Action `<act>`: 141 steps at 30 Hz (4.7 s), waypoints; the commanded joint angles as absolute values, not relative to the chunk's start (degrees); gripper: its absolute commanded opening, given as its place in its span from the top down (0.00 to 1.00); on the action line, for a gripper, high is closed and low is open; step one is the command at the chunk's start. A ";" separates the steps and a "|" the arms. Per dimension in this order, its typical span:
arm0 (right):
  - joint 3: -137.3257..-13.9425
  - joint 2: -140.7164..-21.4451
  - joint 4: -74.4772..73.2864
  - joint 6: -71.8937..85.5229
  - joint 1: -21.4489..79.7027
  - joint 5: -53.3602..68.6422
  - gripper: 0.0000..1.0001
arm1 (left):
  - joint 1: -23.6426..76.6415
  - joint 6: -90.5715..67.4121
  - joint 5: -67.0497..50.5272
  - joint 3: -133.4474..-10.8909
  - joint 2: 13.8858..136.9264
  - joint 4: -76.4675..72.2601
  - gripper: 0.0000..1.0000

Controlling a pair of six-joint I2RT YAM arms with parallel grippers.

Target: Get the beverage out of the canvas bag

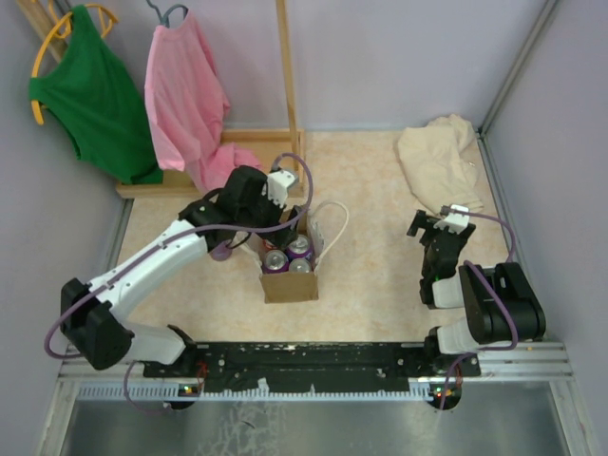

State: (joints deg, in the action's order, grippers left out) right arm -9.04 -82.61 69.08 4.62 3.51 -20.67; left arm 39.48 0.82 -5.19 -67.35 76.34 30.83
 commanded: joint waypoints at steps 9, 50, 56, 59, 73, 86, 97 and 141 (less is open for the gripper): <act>-9.40 -82.76 71.53 4.11 3.25 -20.69 0.01 | 40.61 4.21 3.33 -74.45 84.40 39.54 0.10; -9.40 -82.74 71.48 4.08 3.25 -20.66 0.01 | 37.00 8.63 -4.37 -68.49 91.50 36.26 0.16; -9.40 -82.79 71.46 4.08 3.25 -20.66 0.01 | 37.01 7.87 -3.56 -66.71 91.57 35.76 0.16; -9.40 -82.79 71.46 4.09 3.18 -20.69 0.01 | 37.00 7.46 -3.17 -66.01 92.20 35.44 0.17; -9.40 -82.75 71.46 4.12 3.21 -20.69 0.01 | 36.97 6.36 -1.81 -66.87 93.91 35.31 0.77; -9.40 -82.78 71.46 4.09 3.25 -20.70 0.01 | 37.01 5.22 2.50 -71.59 91.22 36.14 1.00; -9.40 -82.78 71.49 4.07 3.24 -20.71 0.01 | 37.00 6.02 4.40 -79.51 85.36 38.01 1.00; -9.40 -82.78 71.48 4.12 3.23 -20.68 0.01 | 25.23 3.40 22.04 -78.98 65.02 40.58 1.00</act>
State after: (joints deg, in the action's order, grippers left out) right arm -9.04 -82.61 69.08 4.60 3.51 -20.67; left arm 29.02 4.45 22.44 -80.84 68.62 43.00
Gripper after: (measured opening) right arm 0.992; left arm 0.725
